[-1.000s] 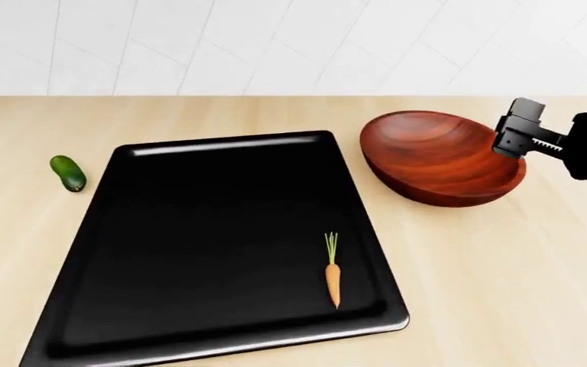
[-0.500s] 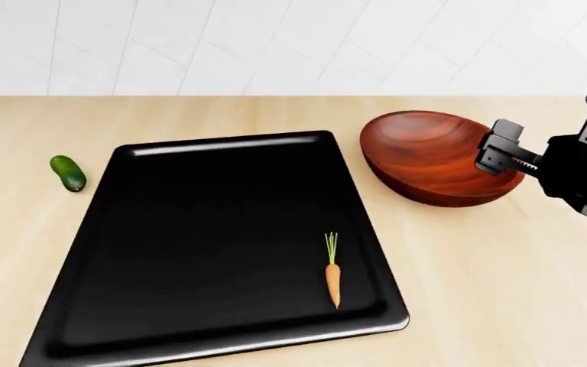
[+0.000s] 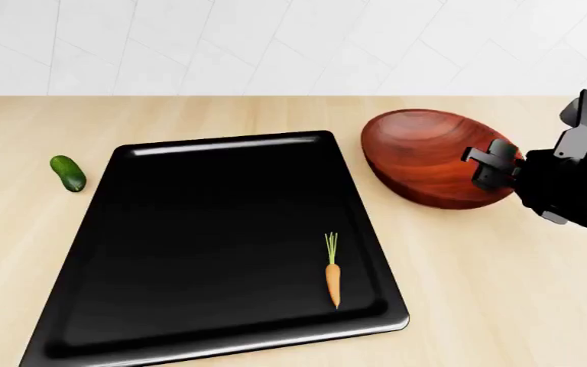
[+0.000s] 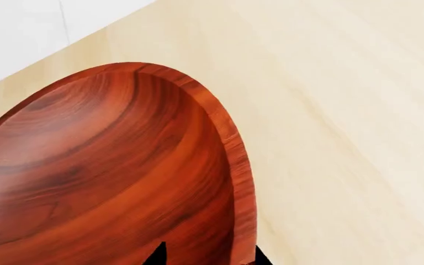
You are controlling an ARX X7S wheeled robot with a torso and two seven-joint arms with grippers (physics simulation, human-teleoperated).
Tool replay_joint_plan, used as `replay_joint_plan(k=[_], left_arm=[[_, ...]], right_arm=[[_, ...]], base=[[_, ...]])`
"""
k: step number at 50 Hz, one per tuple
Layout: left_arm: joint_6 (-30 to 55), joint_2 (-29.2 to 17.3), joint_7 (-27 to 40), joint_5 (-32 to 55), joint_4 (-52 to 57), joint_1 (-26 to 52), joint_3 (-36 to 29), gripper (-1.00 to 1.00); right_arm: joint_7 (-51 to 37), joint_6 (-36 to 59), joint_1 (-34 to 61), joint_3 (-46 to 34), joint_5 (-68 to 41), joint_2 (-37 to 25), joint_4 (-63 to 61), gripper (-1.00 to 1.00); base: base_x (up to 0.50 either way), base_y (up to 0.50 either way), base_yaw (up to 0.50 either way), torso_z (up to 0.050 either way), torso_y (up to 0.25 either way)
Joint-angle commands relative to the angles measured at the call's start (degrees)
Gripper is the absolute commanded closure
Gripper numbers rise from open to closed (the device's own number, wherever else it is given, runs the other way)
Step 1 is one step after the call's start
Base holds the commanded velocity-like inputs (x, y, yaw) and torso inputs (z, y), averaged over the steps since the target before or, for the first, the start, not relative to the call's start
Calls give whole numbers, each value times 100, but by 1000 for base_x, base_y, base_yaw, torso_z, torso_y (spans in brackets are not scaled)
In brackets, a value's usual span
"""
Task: Place the two vegetables and bowl onto the tray for setting up a vegetable dip station.
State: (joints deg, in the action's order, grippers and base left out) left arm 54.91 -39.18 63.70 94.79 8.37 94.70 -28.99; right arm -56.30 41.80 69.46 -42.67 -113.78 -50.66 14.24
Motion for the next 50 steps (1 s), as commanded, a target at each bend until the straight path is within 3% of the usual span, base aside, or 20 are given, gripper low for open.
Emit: replay_joint_plan(k=[1, 40, 50], left_arm=[[-16, -8, -1, 9, -4, -1, -8, -100], [-47, -11, 34, 47, 24, 31, -52, -100], [-46, -12, 56, 75, 13, 45, -62, -100]], right_arm=[[46, -50, -22, 1, 51, 42, -24, 100], [-386, 154, 690, 97, 304, -277, -367, 100], [-346, 571, 1614, 30, 452, 84, -45, 100]], base=[[0, 0, 0, 0, 0], [0, 0, 0, 0, 0], [0, 0, 0, 0, 0]])
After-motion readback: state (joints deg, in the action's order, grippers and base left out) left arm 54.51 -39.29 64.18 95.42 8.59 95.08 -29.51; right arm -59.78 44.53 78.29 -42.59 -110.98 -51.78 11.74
